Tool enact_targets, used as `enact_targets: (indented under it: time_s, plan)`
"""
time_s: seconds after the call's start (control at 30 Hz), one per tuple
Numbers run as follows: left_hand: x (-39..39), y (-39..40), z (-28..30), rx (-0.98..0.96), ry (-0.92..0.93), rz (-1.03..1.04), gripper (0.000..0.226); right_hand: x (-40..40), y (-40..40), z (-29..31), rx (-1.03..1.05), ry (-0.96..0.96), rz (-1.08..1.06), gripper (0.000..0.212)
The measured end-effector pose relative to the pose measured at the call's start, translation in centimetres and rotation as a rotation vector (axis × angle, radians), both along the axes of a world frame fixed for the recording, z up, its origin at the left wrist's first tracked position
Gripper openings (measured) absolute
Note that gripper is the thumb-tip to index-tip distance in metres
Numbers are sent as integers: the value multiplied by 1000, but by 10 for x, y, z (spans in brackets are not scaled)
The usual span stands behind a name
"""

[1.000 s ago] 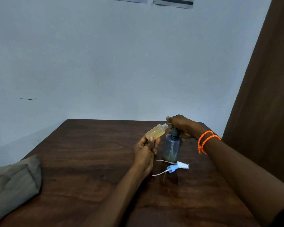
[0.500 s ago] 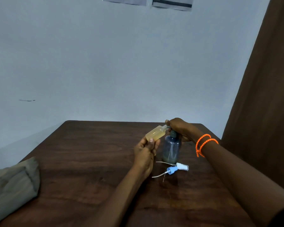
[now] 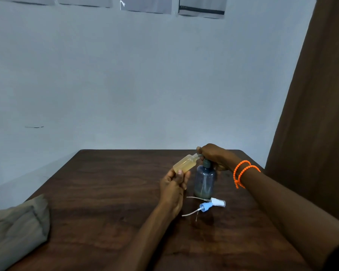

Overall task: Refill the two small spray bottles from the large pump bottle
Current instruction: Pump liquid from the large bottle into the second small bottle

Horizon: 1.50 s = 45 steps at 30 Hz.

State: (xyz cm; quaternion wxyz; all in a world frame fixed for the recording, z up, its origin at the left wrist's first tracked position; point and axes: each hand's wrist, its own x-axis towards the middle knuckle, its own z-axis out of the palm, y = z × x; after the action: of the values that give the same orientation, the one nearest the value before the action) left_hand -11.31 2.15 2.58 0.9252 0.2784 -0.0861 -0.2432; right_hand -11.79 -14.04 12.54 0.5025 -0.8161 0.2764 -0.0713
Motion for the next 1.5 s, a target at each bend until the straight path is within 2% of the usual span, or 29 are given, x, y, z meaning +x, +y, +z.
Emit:
enact_targets:
  time_s: [0.13, 0.4, 0.6, 0.8, 0.93, 1.07, 1.13, 1.27, 1.4, 1.47, 1.5]
  plan:
    - [1, 0, 2, 3, 20, 6, 30, 1, -4, 2, -1, 36, -16, 30]
    - [-1, 0, 2, -11, 19, 0, 31, 1, -3, 0, -37, -14, 2, 26]
    - [1, 0, 1, 24, 0, 4, 31, 3, -5, -8, 78, -42, -5, 21]
    - [0, 1, 2, 9, 30, 1, 29, 2, -7, 5, -41, 72, 4, 32]
    - [1, 0, 2, 13, 21, 2, 31, 3, -4, -2, 13, -3, -12, 23]
    - [-1, 0, 3, -6, 33, -1, 31, -4, 2, 4, -65, 21, -7, 24]
    - [-2, 1, 4, -14, 41, 4, 32, -5, 1, 6, -64, 13, -8, 28]
    - [0, 1, 5, -15, 42, 13, 28, -4, -7, 0, 127, -44, -40, 42]
    - [1, 1, 6, -21, 71, -12, 22, -8, -6, -2, 233, -143, -24, 61]
    - [0, 2, 8, -31, 94, -33, 22, -9, -2, 3, 219, -203, -22, 67]
    - [0, 2, 8, -37, 102, -37, 23, -9, 1, 5, 139, -227, -38, 69]
